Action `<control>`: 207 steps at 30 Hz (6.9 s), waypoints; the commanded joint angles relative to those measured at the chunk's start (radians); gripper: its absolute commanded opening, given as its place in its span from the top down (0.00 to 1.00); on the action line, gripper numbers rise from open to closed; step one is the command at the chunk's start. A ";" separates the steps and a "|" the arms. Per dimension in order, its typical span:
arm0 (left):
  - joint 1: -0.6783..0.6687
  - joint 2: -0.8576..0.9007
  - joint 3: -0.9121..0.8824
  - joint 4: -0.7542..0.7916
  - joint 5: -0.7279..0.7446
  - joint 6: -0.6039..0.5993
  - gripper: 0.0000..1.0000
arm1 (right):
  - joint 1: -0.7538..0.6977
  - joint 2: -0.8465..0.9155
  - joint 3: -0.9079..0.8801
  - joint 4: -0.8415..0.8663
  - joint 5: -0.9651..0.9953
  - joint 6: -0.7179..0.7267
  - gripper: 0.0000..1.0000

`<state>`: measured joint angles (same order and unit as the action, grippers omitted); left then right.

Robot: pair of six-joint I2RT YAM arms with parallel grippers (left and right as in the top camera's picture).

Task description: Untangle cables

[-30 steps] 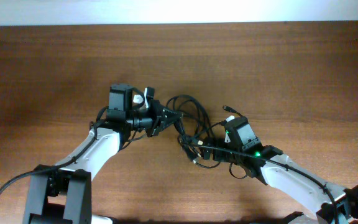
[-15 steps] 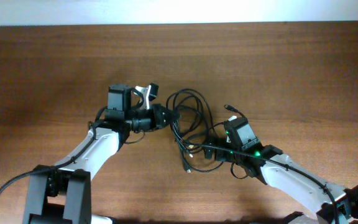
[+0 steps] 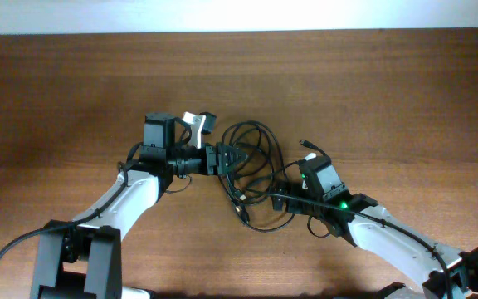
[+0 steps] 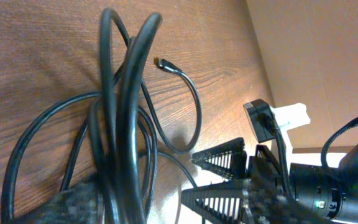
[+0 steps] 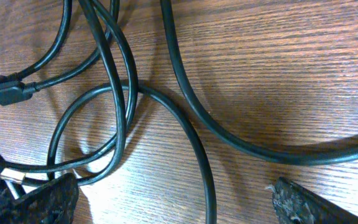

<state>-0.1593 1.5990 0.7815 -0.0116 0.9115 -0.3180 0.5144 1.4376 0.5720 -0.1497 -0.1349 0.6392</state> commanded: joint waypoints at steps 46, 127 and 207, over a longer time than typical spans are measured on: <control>-0.107 0.003 0.005 -0.072 -0.340 0.089 0.04 | 0.008 0.011 0.002 0.008 0.008 -0.002 0.01; -0.231 0.117 0.005 -0.014 -0.782 0.088 0.44 | 0.008 0.011 0.002 -0.004 -0.011 -0.002 0.01; -0.230 0.115 0.005 0.030 -0.778 0.088 1.00 | 0.008 0.011 0.002 -0.011 -0.010 -0.003 0.01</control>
<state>-0.3862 1.7271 0.7815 0.0158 0.1375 -0.2310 0.5144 1.4376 0.5720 -0.1581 -0.1394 0.6392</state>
